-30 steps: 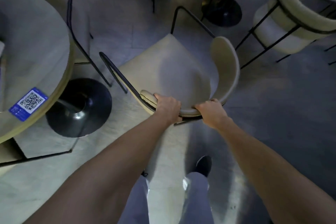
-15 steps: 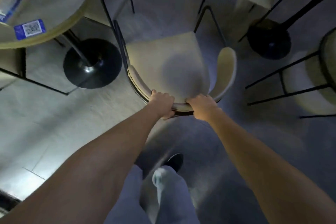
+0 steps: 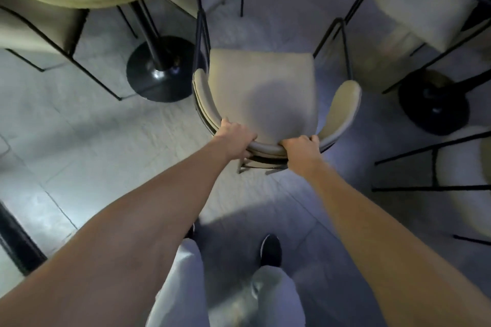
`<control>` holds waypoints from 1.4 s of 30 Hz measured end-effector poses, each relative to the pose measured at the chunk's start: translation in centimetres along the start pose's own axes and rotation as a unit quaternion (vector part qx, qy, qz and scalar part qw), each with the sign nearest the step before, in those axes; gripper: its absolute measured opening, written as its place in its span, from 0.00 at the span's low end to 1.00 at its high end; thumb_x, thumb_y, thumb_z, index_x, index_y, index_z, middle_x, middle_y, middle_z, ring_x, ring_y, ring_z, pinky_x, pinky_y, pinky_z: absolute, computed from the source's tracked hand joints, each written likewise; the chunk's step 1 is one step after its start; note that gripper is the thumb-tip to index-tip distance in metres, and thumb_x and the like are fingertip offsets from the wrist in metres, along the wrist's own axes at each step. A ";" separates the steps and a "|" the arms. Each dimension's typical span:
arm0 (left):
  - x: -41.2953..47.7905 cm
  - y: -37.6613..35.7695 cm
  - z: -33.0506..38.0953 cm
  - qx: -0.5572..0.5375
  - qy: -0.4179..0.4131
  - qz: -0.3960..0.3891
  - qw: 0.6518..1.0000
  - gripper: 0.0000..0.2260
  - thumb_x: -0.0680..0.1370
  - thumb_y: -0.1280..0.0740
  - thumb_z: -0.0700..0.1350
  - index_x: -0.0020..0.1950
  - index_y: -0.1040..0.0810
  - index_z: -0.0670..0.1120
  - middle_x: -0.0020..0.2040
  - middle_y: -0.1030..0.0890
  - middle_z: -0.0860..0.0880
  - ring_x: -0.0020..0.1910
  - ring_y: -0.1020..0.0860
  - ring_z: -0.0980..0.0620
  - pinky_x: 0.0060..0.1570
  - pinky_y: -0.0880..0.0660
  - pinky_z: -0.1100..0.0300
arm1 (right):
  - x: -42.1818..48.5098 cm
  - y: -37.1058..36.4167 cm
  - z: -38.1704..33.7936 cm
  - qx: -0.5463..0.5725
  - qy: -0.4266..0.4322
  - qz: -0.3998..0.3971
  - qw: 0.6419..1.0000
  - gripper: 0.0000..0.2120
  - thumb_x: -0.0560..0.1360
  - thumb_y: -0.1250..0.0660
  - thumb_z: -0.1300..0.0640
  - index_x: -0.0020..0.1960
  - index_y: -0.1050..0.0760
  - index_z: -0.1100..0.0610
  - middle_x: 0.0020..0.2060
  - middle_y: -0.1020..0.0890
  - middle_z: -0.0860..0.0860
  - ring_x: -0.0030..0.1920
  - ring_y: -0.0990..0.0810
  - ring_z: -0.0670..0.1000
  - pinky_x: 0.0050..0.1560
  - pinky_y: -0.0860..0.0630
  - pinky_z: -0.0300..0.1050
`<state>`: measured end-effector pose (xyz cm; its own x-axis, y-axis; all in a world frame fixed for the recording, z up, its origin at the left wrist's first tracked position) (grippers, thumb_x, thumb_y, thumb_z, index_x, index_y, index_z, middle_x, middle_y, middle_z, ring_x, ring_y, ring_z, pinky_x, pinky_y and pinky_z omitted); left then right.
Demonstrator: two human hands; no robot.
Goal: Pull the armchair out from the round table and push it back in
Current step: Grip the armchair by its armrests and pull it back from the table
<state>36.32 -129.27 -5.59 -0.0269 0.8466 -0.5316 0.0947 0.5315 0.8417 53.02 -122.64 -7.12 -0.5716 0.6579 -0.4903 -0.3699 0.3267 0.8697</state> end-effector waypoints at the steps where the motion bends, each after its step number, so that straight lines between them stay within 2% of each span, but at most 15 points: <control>1: -0.2 0.1 0.4 -0.004 0.008 -0.003 1.000 0.15 0.77 0.34 0.58 0.60 0.25 0.53 0.52 0.20 0.48 0.52 0.21 0.44 0.58 0.33 0.47 | -0.2 -0.1 0.2 0.000 0.009 0.006 1.000 0.19 0.73 0.36 0.62 0.59 0.23 0.44 0.53 0.18 0.48 0.59 0.23 0.56 0.63 0.38 0.55; 5: -1.8 -0.7 2.2 -0.034 0.050 -0.001 0.998 0.13 0.78 0.36 0.56 0.59 0.25 0.53 0.50 0.20 0.48 0.50 0.22 0.44 0.57 0.31 0.47 | -0.7 -0.5 1.0 -0.022 0.062 0.027 0.997 0.17 0.73 0.35 0.62 0.58 0.22 0.46 0.53 0.17 0.50 0.60 0.23 0.57 0.62 0.37 0.55; 8: -4.0 -2.1 3.8 -0.058 0.094 -0.003 0.994 0.12 0.78 0.38 0.57 0.58 0.24 0.55 0.52 0.19 0.48 0.52 0.22 0.43 0.58 0.32 0.46 | -1.3 -0.7 0.6 -0.055 0.098 0.025 0.993 0.16 0.73 0.34 0.61 0.57 0.23 0.46 0.52 0.17 0.51 0.59 0.23 0.57 0.60 0.37 0.53; 13: -7.3 -3.6 5.7 -0.101 0.148 -0.020 0.984 0.12 0.80 0.37 0.55 0.60 0.25 0.53 0.56 0.20 0.47 0.56 0.22 0.43 0.60 0.32 0.44 | -2.1 -1.5 -0.3 -0.082 0.161 0.042 0.983 0.20 0.72 0.35 0.61 0.59 0.22 0.44 0.51 0.16 0.48 0.57 0.21 0.54 0.59 0.38 0.52; 19: -10.9 -5.5 6.3 -0.140 0.196 -0.048 0.969 0.12 0.80 0.37 0.56 0.61 0.25 0.52 0.58 0.22 0.47 0.58 0.23 0.42 0.60 0.30 0.43 | -3.6 -1.6 -3.1 -0.110 0.218 0.031 0.969 0.17 0.72 0.33 0.61 0.56 0.22 0.43 0.50 0.17 0.46 0.56 0.23 0.54 0.59 0.39 0.52; 29: -15.9 -9.5 1.1 -0.141 0.237 -0.029 0.961 0.12 0.79 0.35 0.56 0.60 0.26 0.55 0.55 0.19 0.50 0.55 0.21 0.45 0.58 0.33 0.51 | -4.5 -1.0 -11.1 -0.098 0.257 0.037 0.961 0.15 0.73 0.34 0.63 0.54 0.23 0.46 0.50 0.17 0.49 0.57 0.23 0.56 0.62 0.37 0.56; 35: -16.6 -11.1 -3.3 -0.124 0.248 -0.019 0.961 0.12 0.79 0.36 0.58 0.60 0.25 0.56 0.55 0.19 0.49 0.56 0.21 0.45 0.59 0.34 0.50 | -2.9 0.0 -14.9 -0.102 0.269 0.052 0.956 0.14 0.73 0.33 0.58 0.56 0.23 0.45 0.51 0.17 0.49 0.58 0.23 0.56 0.60 0.36 0.54; 39: -16.6 -12.0 -6.8 -0.123 0.250 -0.008 0.960 0.12 0.79 0.37 0.58 0.60 0.25 0.57 0.54 0.18 0.49 0.55 0.21 0.45 0.60 0.34 0.50 | -1.0 1.0 -17.8 -0.098 0.263 0.051 0.958 0.14 0.73 0.34 0.59 0.56 0.22 0.44 0.51 0.17 0.49 0.57 0.23 0.56 0.58 0.35 0.53; 42: -16.6 -12.8 -9.7 -0.123 0.260 -0.006 0.958 0.13 0.79 0.37 0.59 0.60 0.25 0.58 0.56 0.18 0.50 0.58 0.23 0.45 0.66 0.38 0.46 | 0.6 1.9 -20.2 -0.093 0.262 0.046 0.960 0.15 0.73 0.34 0.60 0.56 0.22 0.45 0.50 0.17 0.49 0.57 0.23 0.56 0.58 0.36 0.53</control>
<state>25.95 -149.89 -6.63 -0.5241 0.7063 -0.4759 -0.1434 0.4777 0.8668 37.20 -135.29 -6.88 -0.8795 0.2314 -0.4158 -0.3968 0.1253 0.9093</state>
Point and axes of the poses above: each hand's wrist, its own x-axis towards the middle knuckle, its own y-axis out of the back of the hand, z = x × y, the point moved 2 cm from there along x, towards the middle knuckle
